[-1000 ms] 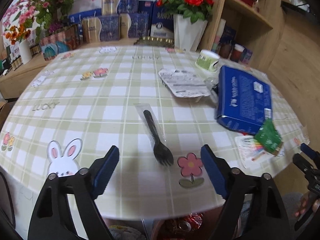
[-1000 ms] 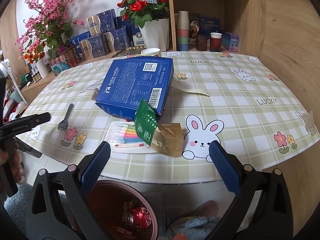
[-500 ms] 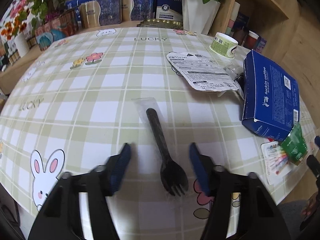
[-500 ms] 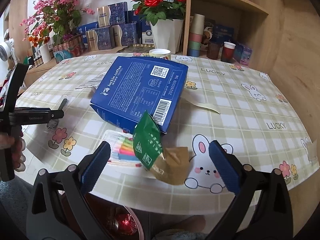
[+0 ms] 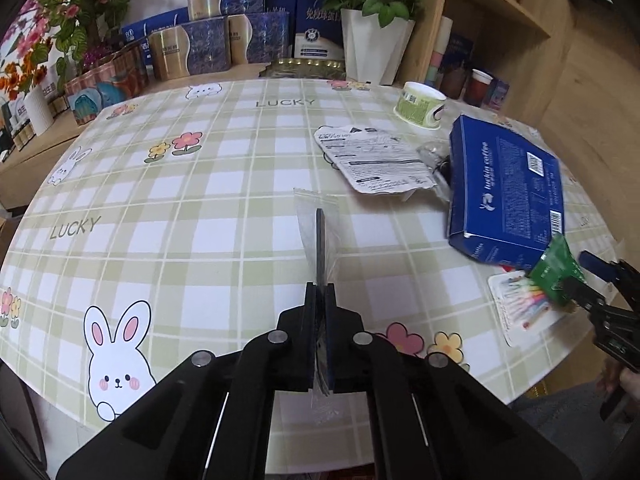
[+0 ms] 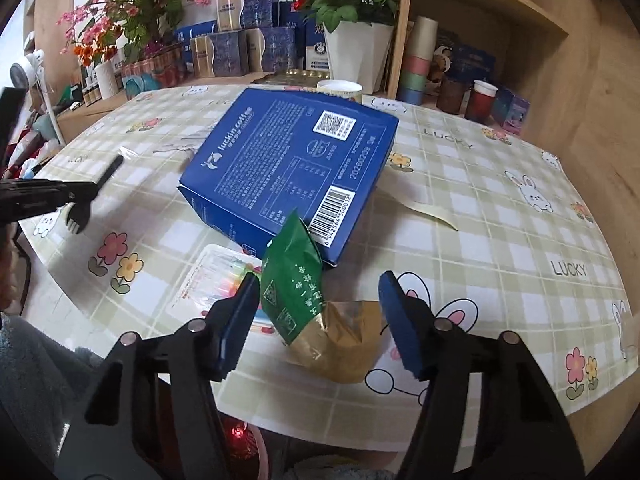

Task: Collect trash
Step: 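Grasp the green tea packet with the right gripper while the left holds the fork, then drop the green packet into the brown bin with the right gripper while the left carries the fork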

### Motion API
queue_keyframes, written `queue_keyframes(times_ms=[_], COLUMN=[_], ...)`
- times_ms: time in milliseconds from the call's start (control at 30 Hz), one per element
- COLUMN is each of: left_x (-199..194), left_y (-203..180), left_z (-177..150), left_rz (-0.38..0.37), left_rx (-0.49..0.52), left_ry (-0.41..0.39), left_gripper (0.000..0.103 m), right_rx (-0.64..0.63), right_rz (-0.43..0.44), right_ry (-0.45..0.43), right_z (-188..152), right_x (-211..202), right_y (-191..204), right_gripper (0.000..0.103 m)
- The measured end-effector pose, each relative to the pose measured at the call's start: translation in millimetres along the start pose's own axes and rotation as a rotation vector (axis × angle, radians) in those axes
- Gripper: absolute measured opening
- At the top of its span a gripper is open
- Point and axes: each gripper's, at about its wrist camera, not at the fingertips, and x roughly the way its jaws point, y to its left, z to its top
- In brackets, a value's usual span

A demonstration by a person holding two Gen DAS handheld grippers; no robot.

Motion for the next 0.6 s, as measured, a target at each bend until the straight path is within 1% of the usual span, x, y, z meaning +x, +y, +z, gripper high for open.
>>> queue_keyframes(times_ms=[33,67,100,133,167,200,300,433,600], left_x=[-2,-3,-4,-6,-8,-10,-22,-37,-53], left_y=[-1,-2,-2,-2,-2,-1,-4,-7,-10], left_z=[-1,-2,-2,-3,-3,-3,-4,-6,-11], left_rz=[-0.001,-0.003,-0.007,-0.014,-0.022,-0.027,-0.040,-0.048,-0.057], left_rx=[0.010,0.014,0.012,0.005,-0.004,-0.010,-0.014,-0.025,-0.025], left_ry=[-0.002,-0.003,-0.003,-0.003,-0.004,-0.006,-0.025,-0.050,-0.064], left_gripper=[0.004,0.004,0.004,0.004,0.004,0.004,0.004,0.004,0.004], right_rx=[0.004,0.005,0.003,0.000,-0.003,-0.001,0.029,0.049,0.073], right_rz=[0.008,0.014,0.025,0.036,0.032,0.029,0.064,0.086,0.088], right_ry=[0.008,0.016,0.024,0.026,0.019,0.007,-0.052,-0.088,-0.112], right_z=[0,0,0,-1,0,0,5,10,14], right_x=[2,4,6,6,3,-1,-18,-34,-48], right_y=[0,-1,-1,0,1,2,2,3,1], right_gripper=[0.061,0.058,0.049,0.044,0.035,0.031,0.022,0.020,0.020])
